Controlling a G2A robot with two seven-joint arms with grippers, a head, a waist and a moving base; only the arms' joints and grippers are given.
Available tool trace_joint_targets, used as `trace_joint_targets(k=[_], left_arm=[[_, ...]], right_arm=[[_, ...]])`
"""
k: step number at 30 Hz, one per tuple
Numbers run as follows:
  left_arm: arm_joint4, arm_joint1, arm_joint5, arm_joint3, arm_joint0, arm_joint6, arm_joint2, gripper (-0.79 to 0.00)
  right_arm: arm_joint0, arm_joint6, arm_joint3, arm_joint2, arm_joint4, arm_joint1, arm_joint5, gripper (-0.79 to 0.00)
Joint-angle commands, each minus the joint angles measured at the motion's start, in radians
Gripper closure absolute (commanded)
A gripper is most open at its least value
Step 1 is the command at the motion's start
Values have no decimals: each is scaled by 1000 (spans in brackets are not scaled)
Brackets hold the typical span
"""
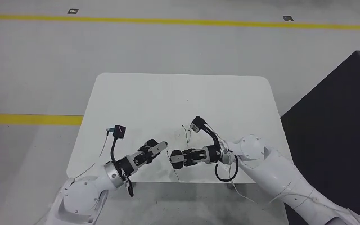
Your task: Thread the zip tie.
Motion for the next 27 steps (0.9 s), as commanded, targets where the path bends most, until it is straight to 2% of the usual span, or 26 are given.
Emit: trace_joint_targets(k=[1, 2, 15, 27], left_arm=[[36, 1, -3, -3, 1, 11, 3, -409], [46, 1, -3, -5, 5, 19, 8, -391], [79, 2, 1, -10, 14, 39, 33, -376], [94, 4, -62, -21, 32, 76, 26, -302]], right_arm=[[0, 0, 0, 0, 0, 0, 0, 0], [0, 0, 0, 0, 0, 0, 0, 0], [0, 0, 0, 0, 0, 0, 0, 0], [0, 0, 0, 0, 0, 0, 0, 0]])
